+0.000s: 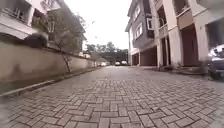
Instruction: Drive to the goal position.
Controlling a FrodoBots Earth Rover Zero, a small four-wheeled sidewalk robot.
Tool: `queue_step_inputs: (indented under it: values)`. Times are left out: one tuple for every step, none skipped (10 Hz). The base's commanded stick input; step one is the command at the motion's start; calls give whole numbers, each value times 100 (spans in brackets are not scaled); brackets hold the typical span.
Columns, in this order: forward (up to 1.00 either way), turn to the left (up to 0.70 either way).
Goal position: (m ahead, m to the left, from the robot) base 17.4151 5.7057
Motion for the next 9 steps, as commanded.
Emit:
queue_step_inputs:
  values:
    - [50, 0]
    - [50, 0]
    - [50, 0]
    - [50, 0]
    - [50, 0]
    - [50, 0]
    - [50, 0]
    - [50, 0]
    - [50, 0]
